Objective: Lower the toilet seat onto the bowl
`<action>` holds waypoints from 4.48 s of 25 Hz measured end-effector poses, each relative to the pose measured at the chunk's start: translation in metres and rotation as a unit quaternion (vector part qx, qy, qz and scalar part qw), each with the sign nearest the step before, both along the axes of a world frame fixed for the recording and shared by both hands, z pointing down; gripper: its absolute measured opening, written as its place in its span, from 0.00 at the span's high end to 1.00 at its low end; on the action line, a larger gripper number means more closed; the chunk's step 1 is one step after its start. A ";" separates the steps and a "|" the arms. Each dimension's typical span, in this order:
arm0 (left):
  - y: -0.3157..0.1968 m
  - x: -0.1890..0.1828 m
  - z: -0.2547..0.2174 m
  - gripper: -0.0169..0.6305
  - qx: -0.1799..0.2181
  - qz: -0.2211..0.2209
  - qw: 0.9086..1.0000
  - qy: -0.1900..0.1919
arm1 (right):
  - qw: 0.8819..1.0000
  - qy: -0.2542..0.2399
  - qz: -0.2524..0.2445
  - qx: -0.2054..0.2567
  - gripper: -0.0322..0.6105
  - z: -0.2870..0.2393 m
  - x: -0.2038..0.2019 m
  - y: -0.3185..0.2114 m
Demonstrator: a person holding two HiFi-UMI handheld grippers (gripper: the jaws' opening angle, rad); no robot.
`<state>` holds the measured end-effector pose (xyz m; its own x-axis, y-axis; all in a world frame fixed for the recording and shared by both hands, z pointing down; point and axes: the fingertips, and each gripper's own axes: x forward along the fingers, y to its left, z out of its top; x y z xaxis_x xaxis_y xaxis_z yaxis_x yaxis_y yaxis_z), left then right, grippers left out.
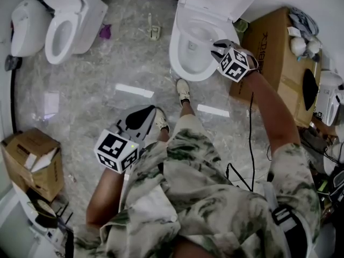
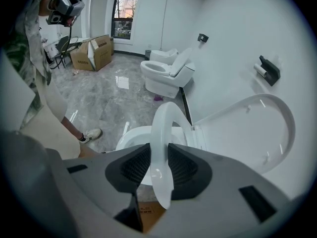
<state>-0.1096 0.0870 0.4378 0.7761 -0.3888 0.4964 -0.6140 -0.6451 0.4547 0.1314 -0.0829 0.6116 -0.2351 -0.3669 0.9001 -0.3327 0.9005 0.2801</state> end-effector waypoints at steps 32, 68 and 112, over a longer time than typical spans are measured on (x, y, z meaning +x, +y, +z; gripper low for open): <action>0.004 0.018 0.039 0.94 -0.026 0.030 0.999 -0.003 | 0.999 -0.013 0.012 -0.038 0.73 0.074 -0.021 0.051; -0.013 0.056 0.085 0.94 -0.046 0.064 0.997 -0.024 | 0.996 -0.035 0.044 -0.071 0.75 0.158 -0.030 0.085; -0.046 0.083 0.166 0.94 -0.068 0.073 0.994 -0.040 | 0.988 -0.047 0.087 -0.116 0.76 0.274 -0.035 0.104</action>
<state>-0.0264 0.0414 0.6036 0.7751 -0.1998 0.5994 -0.5562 -0.6659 0.4973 0.0967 0.0215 0.8859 -0.2729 -0.1949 0.9421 -0.5032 0.8635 0.0328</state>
